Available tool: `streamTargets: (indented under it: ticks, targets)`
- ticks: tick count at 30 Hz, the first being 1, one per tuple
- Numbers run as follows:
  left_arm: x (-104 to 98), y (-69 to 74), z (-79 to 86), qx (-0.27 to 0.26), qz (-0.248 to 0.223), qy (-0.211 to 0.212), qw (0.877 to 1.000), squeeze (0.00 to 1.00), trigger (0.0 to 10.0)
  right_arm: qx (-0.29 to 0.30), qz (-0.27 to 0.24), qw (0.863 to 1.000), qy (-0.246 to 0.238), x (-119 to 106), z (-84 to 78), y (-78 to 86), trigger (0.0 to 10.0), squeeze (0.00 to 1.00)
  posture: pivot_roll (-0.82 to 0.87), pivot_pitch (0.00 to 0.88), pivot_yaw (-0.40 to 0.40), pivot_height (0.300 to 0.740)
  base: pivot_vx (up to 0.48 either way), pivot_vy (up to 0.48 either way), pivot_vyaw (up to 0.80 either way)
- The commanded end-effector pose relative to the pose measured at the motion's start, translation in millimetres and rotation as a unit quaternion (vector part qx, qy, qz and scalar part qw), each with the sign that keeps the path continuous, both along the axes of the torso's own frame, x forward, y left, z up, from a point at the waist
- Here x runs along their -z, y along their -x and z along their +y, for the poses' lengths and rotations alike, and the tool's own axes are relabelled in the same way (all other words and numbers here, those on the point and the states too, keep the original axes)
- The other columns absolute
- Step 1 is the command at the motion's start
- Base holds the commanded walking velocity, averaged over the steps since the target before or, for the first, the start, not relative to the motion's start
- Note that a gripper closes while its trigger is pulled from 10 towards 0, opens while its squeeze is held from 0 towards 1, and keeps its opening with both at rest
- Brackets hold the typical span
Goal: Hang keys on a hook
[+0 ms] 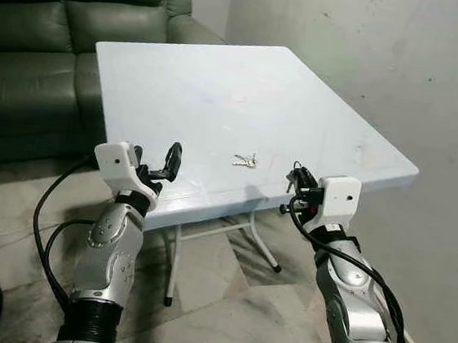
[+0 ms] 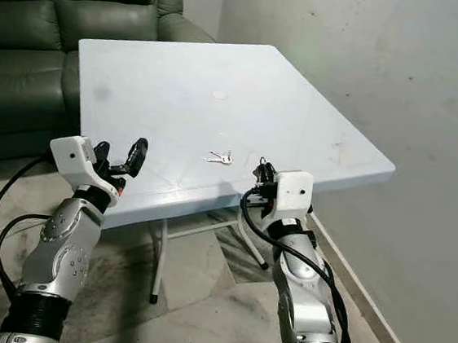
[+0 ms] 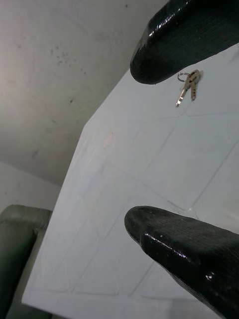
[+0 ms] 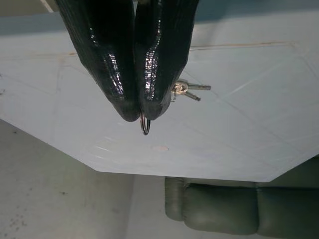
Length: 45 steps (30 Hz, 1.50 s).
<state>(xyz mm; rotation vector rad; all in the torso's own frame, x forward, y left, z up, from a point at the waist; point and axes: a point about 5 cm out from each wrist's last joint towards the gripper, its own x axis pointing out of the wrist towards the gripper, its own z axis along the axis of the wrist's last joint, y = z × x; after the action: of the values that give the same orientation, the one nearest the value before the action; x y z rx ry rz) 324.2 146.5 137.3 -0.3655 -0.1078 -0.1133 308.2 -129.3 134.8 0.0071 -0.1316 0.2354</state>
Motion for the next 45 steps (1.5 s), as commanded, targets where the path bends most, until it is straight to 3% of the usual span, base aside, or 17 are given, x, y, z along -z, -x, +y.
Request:
streamTargets:
  ticks: [1, 10, 17, 45]
  targets:
    - [-3.1, 0.1, -0.6, 0.003, -0.004, 0.001, 1.000, 0.00, 10.0, 0.004, -0.004, 1.000, 0.002, -3.7, -2.2, -0.9, 10.0, 0.00, 0.01, 0.019, -0.070, 0.732, 0.000, 0.000, -0.77]
    - [0.2, -0.4, -1.2, 0.000, 0.011, 0.010, 1.000, 0.00, 10.0, 0.001, -0.002, 1.000, 0.005, -3.2, -2.7, -0.4, 10.0, 0.00, 0.01, 0.017, -0.074, 0.732, 0.000, 0.336, -0.77]
    - [-1.7, 0.4, -2.9, -0.004, 0.008, 0.023, 1.000, 0.00, 10.0, -0.007, 0.004, 1.000, 0.007, -1.1, -0.7, 1.6, 10.0, 0.00, 0.01, 0.010, -0.085, 0.732, 0.000, 0.000, -0.77]
    - [3.7, 7.4, -8.3, 0.006, 0.034, -0.004, 0.999, 0.00, 10.0, -0.010, 0.011, 1.000, 0.005, 2.6, 2.6, 5.5, 10.0, 0.00, 0.02, 0.013, -0.081, 0.732, 0.000, 0.000, -0.77]
